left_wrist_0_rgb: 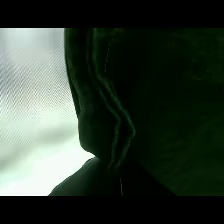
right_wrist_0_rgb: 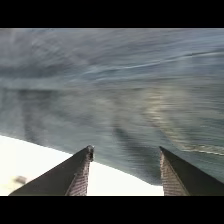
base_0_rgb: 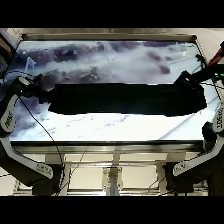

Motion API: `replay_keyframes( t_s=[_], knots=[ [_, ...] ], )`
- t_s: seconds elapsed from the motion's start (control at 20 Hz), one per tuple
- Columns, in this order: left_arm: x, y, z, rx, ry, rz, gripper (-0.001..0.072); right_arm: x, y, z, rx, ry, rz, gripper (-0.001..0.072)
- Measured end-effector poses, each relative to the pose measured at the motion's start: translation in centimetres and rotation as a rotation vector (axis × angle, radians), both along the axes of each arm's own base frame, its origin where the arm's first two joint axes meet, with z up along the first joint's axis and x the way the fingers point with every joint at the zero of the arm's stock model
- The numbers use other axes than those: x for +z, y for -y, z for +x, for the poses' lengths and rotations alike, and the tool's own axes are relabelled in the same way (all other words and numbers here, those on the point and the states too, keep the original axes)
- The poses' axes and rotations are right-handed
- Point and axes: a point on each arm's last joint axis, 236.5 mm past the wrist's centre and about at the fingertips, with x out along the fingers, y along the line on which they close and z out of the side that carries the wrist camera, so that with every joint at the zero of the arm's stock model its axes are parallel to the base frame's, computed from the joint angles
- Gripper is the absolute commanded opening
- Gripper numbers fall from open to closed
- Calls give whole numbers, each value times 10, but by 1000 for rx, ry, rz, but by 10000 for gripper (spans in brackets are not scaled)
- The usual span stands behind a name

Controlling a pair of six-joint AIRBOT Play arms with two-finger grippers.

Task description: Fold the clothes and pants, and hang the long-sleeved shirts on hangers.

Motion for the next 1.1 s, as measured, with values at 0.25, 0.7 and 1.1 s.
replay_keyframes(
  t_s=[0.25,0.7,1.1],
  knots=[
    [32,-16,-63,-121,-155,79,28,-1,-118,-1,292,39,-10,470],
    [42,-31,-178,-113,-238,156,28,-46,-321,-50,893,217,-104,370],
    [43,-34,-197,-58,-181,164,28,-96,-340,-126,982,-87,-142,368]
  ],
)
